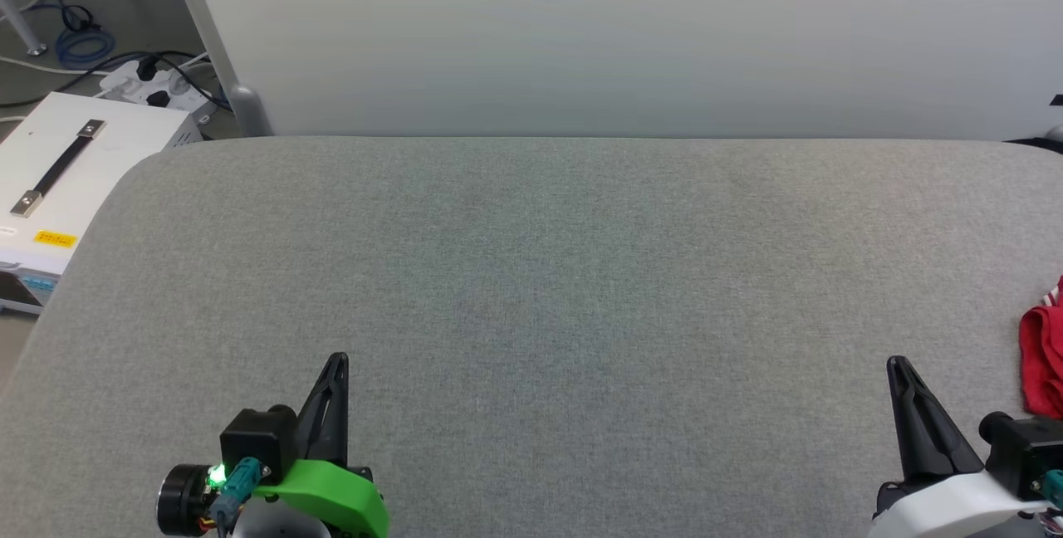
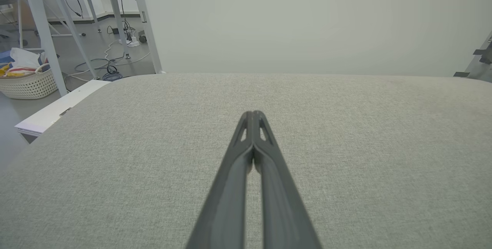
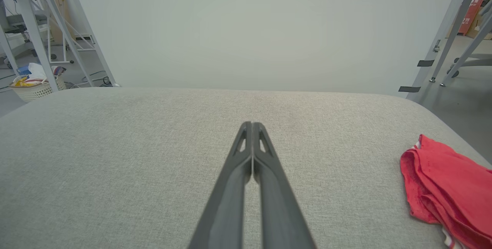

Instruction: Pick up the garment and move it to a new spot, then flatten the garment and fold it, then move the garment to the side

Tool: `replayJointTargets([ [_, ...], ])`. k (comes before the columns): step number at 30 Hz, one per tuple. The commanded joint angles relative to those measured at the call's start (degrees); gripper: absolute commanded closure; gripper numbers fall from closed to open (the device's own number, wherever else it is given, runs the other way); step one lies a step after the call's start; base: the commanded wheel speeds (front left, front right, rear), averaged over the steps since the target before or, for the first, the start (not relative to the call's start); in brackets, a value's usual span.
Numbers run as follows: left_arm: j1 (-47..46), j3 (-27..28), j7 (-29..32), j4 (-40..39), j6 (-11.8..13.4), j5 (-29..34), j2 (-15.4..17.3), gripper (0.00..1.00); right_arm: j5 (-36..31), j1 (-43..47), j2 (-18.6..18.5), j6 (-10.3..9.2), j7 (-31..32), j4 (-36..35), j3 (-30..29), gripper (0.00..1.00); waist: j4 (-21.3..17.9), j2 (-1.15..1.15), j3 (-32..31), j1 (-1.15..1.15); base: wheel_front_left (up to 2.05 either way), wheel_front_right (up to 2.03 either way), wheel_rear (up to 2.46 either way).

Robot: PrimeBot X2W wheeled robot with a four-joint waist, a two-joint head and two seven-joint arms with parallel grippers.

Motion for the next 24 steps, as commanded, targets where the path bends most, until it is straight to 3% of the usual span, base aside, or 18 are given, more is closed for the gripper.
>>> replayJointTargets([
  [1, 0.0, 0.4, 0.4, -0.4, -0.1, 0.8, -0.5, 1.0, -0.9, -1.1, 0.1, -0.08, 0.2, 0.4, 0.2, 1.0, 0.0, 0.0, 0.0, 0.0, 0.0, 0.0, 0.0],
  [24, 0.0, 2.3, 3.0, -2.6, -0.2, 3.6, -2.0, 1.0, -2.4, -3.1, 0.3, -0.18, 0.5, 2.4, 0.8, 1.0, -0.5, 0.0, 0.2, 0.0, 0.0, 0.0, 0.0],
])
